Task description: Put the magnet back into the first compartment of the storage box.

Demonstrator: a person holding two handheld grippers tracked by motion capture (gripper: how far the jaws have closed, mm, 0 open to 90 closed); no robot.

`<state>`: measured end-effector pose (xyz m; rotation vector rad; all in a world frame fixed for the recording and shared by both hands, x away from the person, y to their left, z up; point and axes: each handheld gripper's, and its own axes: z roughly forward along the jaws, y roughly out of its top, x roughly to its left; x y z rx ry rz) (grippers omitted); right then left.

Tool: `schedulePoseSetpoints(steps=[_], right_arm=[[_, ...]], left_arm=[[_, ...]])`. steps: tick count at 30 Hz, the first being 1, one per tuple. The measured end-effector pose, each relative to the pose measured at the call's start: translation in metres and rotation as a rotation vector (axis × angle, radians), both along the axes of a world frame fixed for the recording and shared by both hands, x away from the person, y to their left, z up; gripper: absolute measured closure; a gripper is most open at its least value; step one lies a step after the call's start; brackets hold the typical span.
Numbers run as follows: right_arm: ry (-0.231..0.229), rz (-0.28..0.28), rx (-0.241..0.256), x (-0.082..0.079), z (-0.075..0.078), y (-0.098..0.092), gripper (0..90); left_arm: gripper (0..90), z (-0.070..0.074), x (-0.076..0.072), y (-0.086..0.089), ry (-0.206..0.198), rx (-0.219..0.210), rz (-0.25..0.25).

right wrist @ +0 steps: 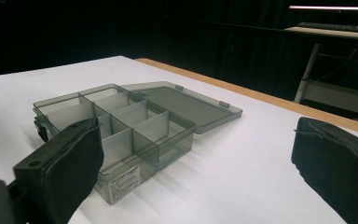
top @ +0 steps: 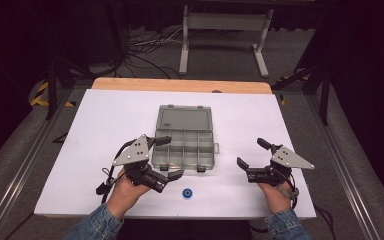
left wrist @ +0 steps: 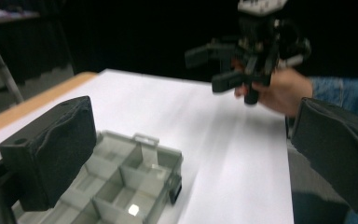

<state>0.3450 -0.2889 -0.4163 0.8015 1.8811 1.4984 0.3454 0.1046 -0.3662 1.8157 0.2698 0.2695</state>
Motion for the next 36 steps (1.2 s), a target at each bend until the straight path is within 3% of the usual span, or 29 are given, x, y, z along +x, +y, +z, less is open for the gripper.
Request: schedulePoseSetpoints(steps=[1,13,20,24,29,36], right_arm=[[0.002,-0.001,-0.001,0.0,0.0,0.0,2.9],[0.009,0.0,0.004,0.0,0.0,0.0,2.6],[0.011,0.004,0.01,0.0,0.0,-0.001,2.5],[0.011,0.007,0.009,0.0,0.001,-0.001,2.5],[0.011,0.009,0.011,0.0,0.001,-0.001,2.6],[0.008,0.011,0.012,0.0,0.001,-0.001,2.5]], left_arm=[[1.9,0.0,-0.001,-0.002,-0.003,0.041,0.008],[3.2,0.008,-0.002,-0.019,-0.002,0.309,-0.03],[4.7,0.011,0.001,-0.027,0.033,0.377,-0.056],[5.9,0.012,0.004,-0.035,0.052,0.458,-0.082],[4.7,0.012,0.005,-0.041,0.061,0.529,-0.088],[6.8,0.01,0.009,-0.047,0.094,0.585,-0.103]])
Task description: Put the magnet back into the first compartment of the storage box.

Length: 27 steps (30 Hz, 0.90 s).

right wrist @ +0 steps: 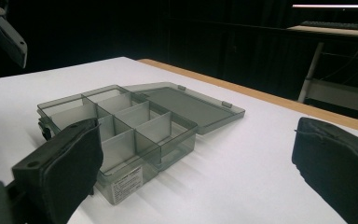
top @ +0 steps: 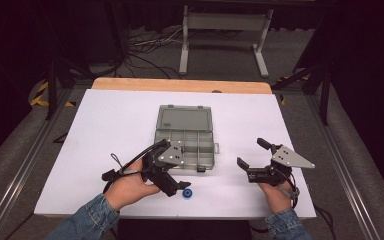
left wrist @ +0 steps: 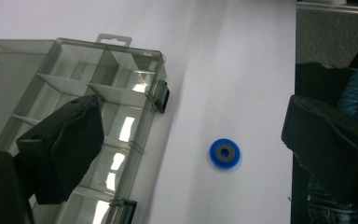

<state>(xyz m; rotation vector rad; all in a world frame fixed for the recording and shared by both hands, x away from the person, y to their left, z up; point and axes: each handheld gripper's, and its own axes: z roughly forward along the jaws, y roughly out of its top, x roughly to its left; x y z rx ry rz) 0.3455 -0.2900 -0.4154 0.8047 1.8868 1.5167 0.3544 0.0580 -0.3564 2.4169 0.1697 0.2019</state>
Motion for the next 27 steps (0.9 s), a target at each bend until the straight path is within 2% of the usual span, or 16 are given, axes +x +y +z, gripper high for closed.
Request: schedulePoseSetpoints(steps=[1,7,8,10,14,23,27], right_arm=[[0.0,-0.002,-0.001,0.0,0.0,0.0,2.5],[0.0,-0.002,-0.001,0.0,0.0,0.0,2.5],[0.001,-0.002,-0.002,0.0,0.0,0.0,2.5],[0.005,-0.002,0.0,0.0,0.0,0.0,2.5],[0.002,0.0,-0.001,0.0,0.0,0.0,2.5],[0.005,0.001,0.003,0.0,0.0,0.0,2.5],[0.005,0.0,0.003,0.0,0.0,0.0,2.5]], left_arm=[[7.6,-0.001,0.0,-0.002,0.008,0.026,-0.006],[9.2,-0.003,0.001,-0.006,0.019,0.07,-0.015],[9.2,-0.003,0.001,-0.007,0.03,0.081,-0.009],[9.5,-0.002,0.002,-0.008,0.041,0.082,-0.013],[11.1,-0.001,0.005,-0.007,0.1,0.055,-0.037],[13.7,-0.012,0.005,-0.012,0.103,0.06,-0.076],[14.0,-0.019,0.004,-0.017,0.11,0.085,-0.083]])
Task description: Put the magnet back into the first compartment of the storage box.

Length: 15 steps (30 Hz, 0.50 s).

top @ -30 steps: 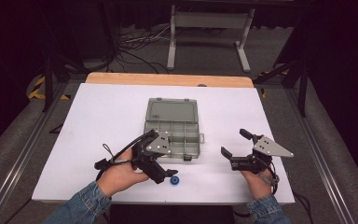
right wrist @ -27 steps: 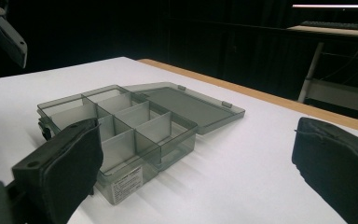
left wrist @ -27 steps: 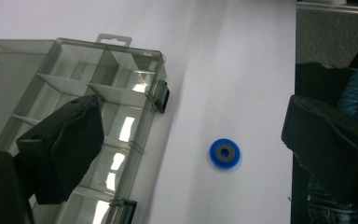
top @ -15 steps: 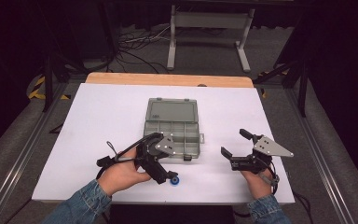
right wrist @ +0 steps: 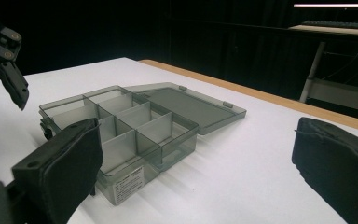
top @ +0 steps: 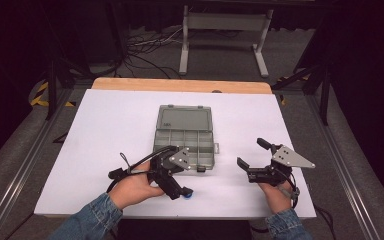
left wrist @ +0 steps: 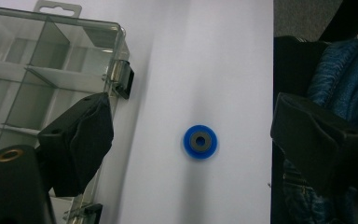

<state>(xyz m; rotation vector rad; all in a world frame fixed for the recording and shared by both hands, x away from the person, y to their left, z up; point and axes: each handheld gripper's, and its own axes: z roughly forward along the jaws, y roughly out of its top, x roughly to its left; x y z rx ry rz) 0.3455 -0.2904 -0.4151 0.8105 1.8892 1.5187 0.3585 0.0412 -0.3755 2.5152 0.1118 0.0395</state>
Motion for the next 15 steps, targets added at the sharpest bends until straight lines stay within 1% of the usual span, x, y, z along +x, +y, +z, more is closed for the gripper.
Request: schedulePoseSetpoints(steps=[4,9,11,15], right_arm=[[-0.002,0.001,0.001,0.0,0.0,0.0,2.5],[-0.001,0.001,0.002,0.0,0.0,0.0,2.5],[-0.002,0.002,0.0,0.0,0.0,0.0,2.5],[-0.002,0.004,-0.001,0.0,0.0,0.0,2.5]], left_arm=[[14.1,-0.008,-0.001,-0.004,0.006,0.019,-0.007],[13.9,-0.018,0.0,-0.007,0.024,0.04,-0.006],[13.7,-0.021,0.0,-0.008,0.023,0.048,-0.011],[13.8,-0.03,-0.002,-0.011,0.03,0.074,-0.017]])
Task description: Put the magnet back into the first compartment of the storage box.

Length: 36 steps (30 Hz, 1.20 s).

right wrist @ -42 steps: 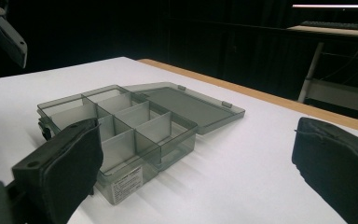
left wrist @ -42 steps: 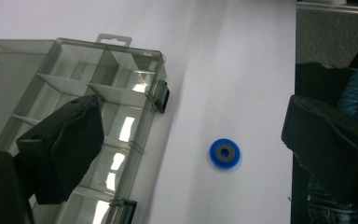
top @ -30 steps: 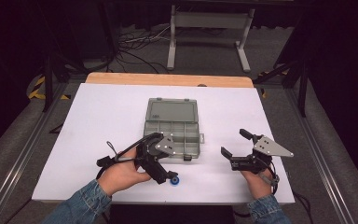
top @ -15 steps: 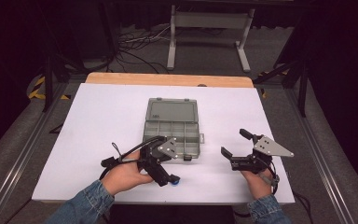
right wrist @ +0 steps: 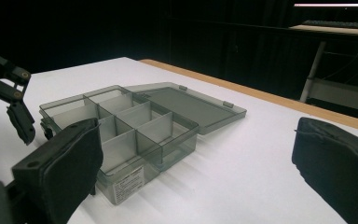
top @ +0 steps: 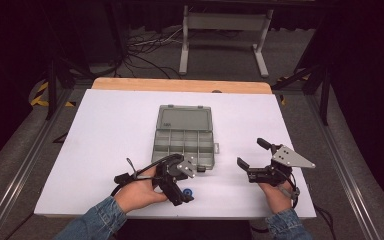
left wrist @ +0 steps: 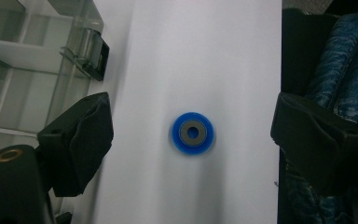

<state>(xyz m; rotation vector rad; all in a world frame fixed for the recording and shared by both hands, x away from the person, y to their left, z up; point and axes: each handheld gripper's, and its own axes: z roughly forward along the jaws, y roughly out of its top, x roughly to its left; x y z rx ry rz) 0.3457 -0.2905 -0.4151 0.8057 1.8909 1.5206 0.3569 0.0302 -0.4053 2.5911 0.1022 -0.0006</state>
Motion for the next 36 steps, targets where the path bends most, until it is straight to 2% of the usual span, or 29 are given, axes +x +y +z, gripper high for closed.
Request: schedulePoseSetpoints(steps=[7,15,23,25,36], right_arm=[[0.004,0.0,0.0,0.0,0.0,0.0,2.5],[0.008,0.002,-0.002,0.0,0.0,0.001,2.5],[0.013,0.006,-0.007,0.001,-0.001,0.001,2.5],[0.012,0.007,-0.008,0.001,-0.001,0.001,2.5],[0.015,0.01,-0.006,0.001,-0.001,0.001,2.5]], left_arm=[[14.3,-0.01,0.001,-0.002,0.012,0.029,0.001],[15.1,-0.016,0.0,-0.005,0.008,0.056,-0.003],[18.5,-0.02,-0.001,-0.004,0.008,0.079,0.003],[19.6,-0.021,0.001,-0.005,0.005,0.093,-0.012],[24.9,-0.026,0.0,-0.008,0.011,0.112,-0.019]])
